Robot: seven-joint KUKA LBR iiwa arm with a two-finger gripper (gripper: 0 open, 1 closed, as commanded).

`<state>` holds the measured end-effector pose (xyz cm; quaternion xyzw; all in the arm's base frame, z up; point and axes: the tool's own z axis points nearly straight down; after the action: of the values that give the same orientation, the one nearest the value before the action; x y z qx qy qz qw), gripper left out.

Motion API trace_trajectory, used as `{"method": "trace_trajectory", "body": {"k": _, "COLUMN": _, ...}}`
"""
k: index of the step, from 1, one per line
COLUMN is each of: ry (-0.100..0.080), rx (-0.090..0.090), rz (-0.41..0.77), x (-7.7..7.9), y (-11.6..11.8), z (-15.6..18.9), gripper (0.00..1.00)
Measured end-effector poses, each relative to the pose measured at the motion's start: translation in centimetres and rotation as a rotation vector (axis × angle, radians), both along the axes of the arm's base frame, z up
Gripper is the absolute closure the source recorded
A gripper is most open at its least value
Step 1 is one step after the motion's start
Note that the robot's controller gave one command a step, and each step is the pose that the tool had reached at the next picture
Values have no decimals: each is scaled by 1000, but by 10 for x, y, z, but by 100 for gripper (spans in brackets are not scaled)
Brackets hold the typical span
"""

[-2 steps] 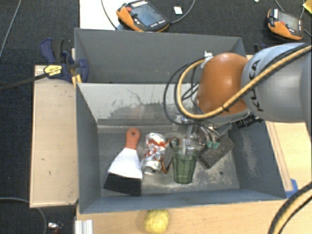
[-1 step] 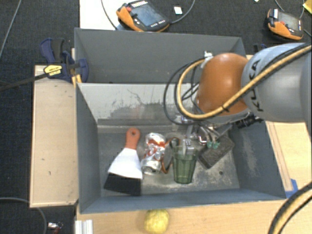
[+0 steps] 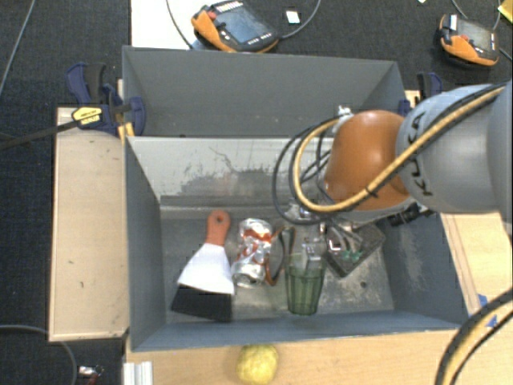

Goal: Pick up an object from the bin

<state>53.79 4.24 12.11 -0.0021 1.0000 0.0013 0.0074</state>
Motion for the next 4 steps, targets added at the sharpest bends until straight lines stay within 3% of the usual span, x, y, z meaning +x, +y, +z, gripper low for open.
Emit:
{"method": "trace_trajectory", "body": {"k": 1, "ry": 1, "rx": 1, "rz": -46, "x": -29, "y": 4, "z": 83, "gripper": 0}}
{"method": "trace_trajectory", "body": {"k": 2, "ry": -5, "rx": -1, "rz": -16, "x": -19, "y": -32, "z": -20, "gripper": 0}}
{"method": "trace_trajectory", "body": {"k": 3, "ry": -13, "rx": 3, "rz": -40, "x": -26, "y": -1, "z": 21, "gripper": 0}}
{"method": "trace_trajectory", "body": {"k": 4, "ry": -36, "rx": 4, "rz": -114, "x": -25, "y": 21, "z": -50, "gripper": 0}}
